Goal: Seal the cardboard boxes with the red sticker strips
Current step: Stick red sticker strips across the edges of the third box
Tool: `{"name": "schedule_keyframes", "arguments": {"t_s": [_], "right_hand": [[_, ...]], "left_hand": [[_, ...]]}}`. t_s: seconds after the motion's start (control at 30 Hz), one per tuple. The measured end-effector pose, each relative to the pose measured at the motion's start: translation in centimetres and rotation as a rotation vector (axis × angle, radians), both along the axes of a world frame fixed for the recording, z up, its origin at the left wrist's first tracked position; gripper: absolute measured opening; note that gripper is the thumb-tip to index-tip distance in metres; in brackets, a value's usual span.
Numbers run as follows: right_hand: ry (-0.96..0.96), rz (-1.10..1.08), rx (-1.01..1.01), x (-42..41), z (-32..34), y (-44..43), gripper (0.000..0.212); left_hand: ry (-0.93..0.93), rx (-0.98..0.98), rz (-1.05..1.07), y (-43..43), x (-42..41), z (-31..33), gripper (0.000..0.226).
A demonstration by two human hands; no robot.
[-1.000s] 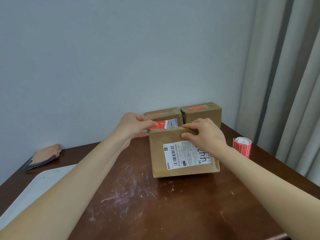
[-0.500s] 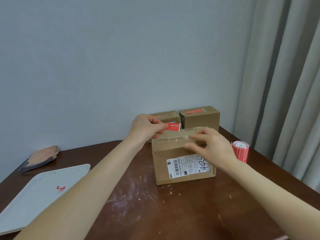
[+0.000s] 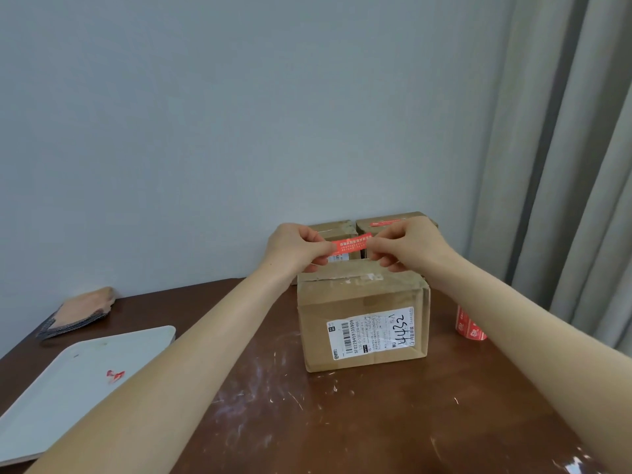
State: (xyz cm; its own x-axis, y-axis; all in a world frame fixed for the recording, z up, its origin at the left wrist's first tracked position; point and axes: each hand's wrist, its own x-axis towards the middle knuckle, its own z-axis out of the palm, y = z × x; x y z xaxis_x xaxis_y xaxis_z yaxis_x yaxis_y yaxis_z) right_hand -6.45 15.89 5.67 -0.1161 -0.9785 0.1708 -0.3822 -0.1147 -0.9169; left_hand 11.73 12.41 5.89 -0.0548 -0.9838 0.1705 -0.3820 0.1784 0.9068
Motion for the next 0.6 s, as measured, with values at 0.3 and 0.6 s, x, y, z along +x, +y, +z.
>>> {"name": "schedule_keyframes", "arguments": {"t_s": [0.3,0.6], "right_hand": [[0.041,0.015,0.167,-0.4,-0.5,-2.4,0.016],[0.186,0.006,0.269,0.9,-1.7,-3.3,0.013]], "left_hand": [[0.130,0.098,-0.007,-0.5,0.8,-0.9,0.007],[-0.106,0.091,0.071,-1.2,1.1,-2.0,0.013]]}}
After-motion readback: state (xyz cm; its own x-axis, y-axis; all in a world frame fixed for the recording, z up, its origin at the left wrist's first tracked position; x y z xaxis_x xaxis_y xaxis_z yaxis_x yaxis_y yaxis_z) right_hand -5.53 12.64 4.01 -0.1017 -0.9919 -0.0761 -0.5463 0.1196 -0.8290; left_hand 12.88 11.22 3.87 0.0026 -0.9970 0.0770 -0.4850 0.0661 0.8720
